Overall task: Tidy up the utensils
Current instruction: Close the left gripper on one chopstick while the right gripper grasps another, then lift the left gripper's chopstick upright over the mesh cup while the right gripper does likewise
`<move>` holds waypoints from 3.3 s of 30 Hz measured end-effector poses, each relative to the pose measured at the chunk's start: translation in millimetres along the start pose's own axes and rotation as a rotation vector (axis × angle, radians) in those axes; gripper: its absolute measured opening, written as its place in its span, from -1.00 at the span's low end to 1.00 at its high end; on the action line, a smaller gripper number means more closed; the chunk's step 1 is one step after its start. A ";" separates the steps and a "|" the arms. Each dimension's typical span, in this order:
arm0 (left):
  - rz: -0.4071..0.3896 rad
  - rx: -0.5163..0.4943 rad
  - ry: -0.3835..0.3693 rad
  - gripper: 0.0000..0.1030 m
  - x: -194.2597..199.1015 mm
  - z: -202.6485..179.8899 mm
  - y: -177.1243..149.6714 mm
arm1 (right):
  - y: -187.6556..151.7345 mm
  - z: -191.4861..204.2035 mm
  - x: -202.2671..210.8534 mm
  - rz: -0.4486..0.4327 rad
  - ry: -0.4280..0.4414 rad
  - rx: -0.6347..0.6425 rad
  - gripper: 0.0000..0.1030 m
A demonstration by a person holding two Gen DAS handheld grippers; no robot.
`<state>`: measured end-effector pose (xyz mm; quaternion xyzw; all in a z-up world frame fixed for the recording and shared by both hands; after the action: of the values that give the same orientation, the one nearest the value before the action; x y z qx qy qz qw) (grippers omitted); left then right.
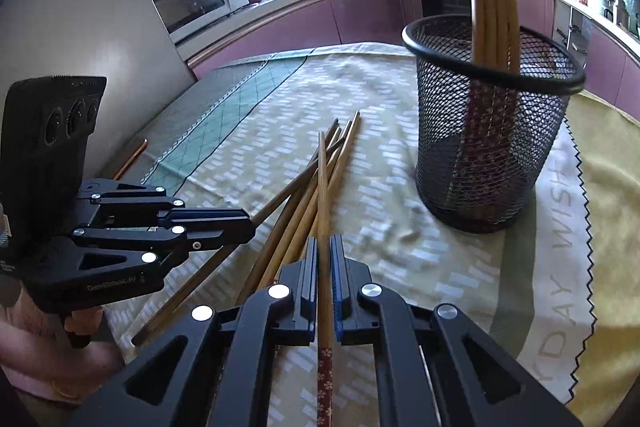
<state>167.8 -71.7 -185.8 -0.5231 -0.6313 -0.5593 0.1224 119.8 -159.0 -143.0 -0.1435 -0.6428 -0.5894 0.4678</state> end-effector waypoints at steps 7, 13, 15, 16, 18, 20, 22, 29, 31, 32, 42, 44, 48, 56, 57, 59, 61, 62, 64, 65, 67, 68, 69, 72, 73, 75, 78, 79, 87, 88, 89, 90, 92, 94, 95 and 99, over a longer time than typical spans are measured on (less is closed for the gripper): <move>0.033 -0.024 0.008 -0.76 -7.2 1.0 -0.2 | 1.9 4.5 -9.1 0.017 -0.022 0.031 -0.87; 0.040 -0.016 -0.009 -0.76 -13.7 3.7 7.1 | 5.8 5.7 -17.7 0.026 -0.024 0.040 -0.87; 0.039 -0.016 0.000 -0.81 -15.0 4.7 9.2 | 7.1 7.1 -16.9 0.023 -0.025 0.048 -0.88; 0.036 -0.014 0.008 -0.81 -15.1 5.2 10.0 | 7.6 7.8 -15.8 0.019 -0.026 0.052 -0.88; 0.033 -0.011 0.012 -0.82 -14.7 4.9 11.0 | 9.4 7.5 -12.1 0.009 -0.026 0.055 -0.89; 0.027 -0.012 0.003 -0.83 -11.9 2.7 12.1 | 12.0 5.4 -6.7 -0.005 -0.023 0.052 -0.89; 0.011 -0.017 -0.001 -0.84 -6.2 -0.1 15.7 | 17.0 2.7 2.3 -0.028 -0.019 0.047 -0.89; -0.062 -0.041 -0.067 -0.86 25.0 -17.3 35.4 | 35.6 -7.4 38.1 -0.119 -0.016 0.033 -0.89; -0.086 -0.057 -0.087 -0.86 36.4 -24.3 43.1 | 40.4 -10.2 47.2 -0.141 -0.014 0.025 -0.89; -0.095 -0.063 -0.094 -0.86 41.4 -27.6 45.9 | 43.9 -12.6 53.9 -0.159 -0.017 0.021 -0.89; -0.199 -0.127 -0.147 -0.85 93.8 -55.7 76.0 | 62.4 -29.9 91.4 -0.265 -0.032 -0.011 -0.89; -0.217 -0.136 -0.155 -0.86 101.2 -60.3 81.3 | 65.2 -33.2 96.3 -0.281 -0.034 -0.016 -0.89; -0.254 -0.148 -0.169 -0.85 112.0 -67.4 93.9 | 73.2 -37.0 106.2 -0.311 -0.037 -0.017 -0.89; -0.317 -0.171 -0.188 -0.85 119.8 -84.5 131.2 | 94.2 -48.1 126.1 -0.370 -0.057 -0.013 -0.89; -0.325 -0.177 -0.189 -0.86 120.9 -86.9 136.5 | 98.5 -49.8 129.7 -0.381 -0.062 -0.010 -0.89; -0.341 -0.185 -0.193 -0.86 122.9 -92.0 147.2 | 102.9 -51.1 135.4 -0.397 -0.071 -0.007 -0.89; -0.358 -0.196 -0.194 -0.86 125.1 -97.2 158.5 | 108.7 -53.8 139.8 -0.410 -0.078 -0.005 -0.89; -0.364 -0.200 -0.197 -0.86 125.5 -99.2 163.1 | 111.7 -54.9 142.1 -0.416 -0.082 -0.004 -0.89; -0.372 -0.205 -0.201 -0.86 126.1 -103.6 172.5 | 117.8 -57.1 147.0 -0.431 -0.088 -0.003 -0.89; -0.375 -0.208 -0.206 -0.86 126.3 -106.2 176.3 | 120.9 -58.0 148.8 -0.438 -0.091 -0.001 -0.89; -0.384 -0.214 -0.212 -0.86 127.3 -111.5 183.6 | 127.5 -60.4 152.3 -0.454 -0.097 0.000 -0.89; -0.387 -0.218 -0.212 -0.86 128.0 -113.7 186.0 | 131.3 -61.6 154.2 -0.463 -0.099 0.000 -0.89; -0.394 -0.223 -0.210 -0.86 128.6 -116.5 189.7 | 133.0 -62.8 156.3 -0.469 -0.102 0.001 -0.89; -0.405 -0.234 -0.212 -0.86 129.3 -122.0 199.1 | 140.8 -67.1 157.7 -0.485 -0.114 0.000 -0.89; -0.408 -0.236 -0.209 -0.86 129.7 -123.0 200.9 | 142.3 -67.9 157.5 -0.487 -0.120 0.000 -0.89; -0.415 -0.247 -0.201 -0.86 128.7 -125.3 204.9 | 144.2 -69.1 154.7 -0.487 -0.130 0.002 -0.89; -0.421 -0.254 -0.178 -0.86 123.6 -125.7 211.2 | 145.0 -72.0 145.3 -0.476 -0.144 0.000 -0.89; -0.419 -0.252 -0.173 -0.86 121.7 -126.4 212.1 | 145.5 -73.8 141.0 -0.470 -0.149 -0.002 -0.89; -0.424 -0.240 -0.169 -0.85 107.8 -121.8 219.9 | 140.4 -82.0 112.0 -0.408 -0.171 -0.025 -0.89; -0.426 -0.236 -0.169 -0.85 106.1 -121.4 219.6 | 139.7 -83.1 109.7 -0.404 -0.172 -0.027 -0.89; -0.428 -0.235 -0.168 -0.85 106.2 -121.2 220.6 | 139.6 -83.5 108.9 -0.403 -0.173 -0.029 -0.89; -0.432 -0.234 -0.169 -0.85 105.8 -121.9 221.1 | 139.3 -84.1 107.8 -0.400 -0.173 -0.032 -0.89; -0.429 -0.238 -0.172 -0.85 103.4 -122.7 219.4 | 138.4 -85.2 105.8 -0.395 -0.173 -0.037 -0.89; -0.412 -0.242 -0.169 -0.85 99.0 -122.1 217.8 | 138.5 -86.4 103.3 -0.388 -0.173 -0.036 -0.89; -0.398 -0.248 -0.163 -0.85 94.9 -122.4 215.3 | 137.6 -86.4 101.3 -0.379 -0.174 -0.033 -0.89; -0.338 -0.261 -0.159 -0.85 85.3 -123.3 205.7 | 135.7 -85.9 94.7 -0.353 -0.176 -0.027 -0.89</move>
<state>242.7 -165.5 38.7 -0.4640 -0.6397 -0.6058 -0.0921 207.4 -234.5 3.2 -0.0860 -0.6885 -0.6559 0.2972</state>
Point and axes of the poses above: each gripper's, at about its wrist camera, not at the fingertips, and x roughly against the way its jaws point, z to its left, y to its top, the point moved 10 cm from there along -x, roughly the way its jaws point, and after that the axes turned 10 degrees about -y, right-handed, at the moved point
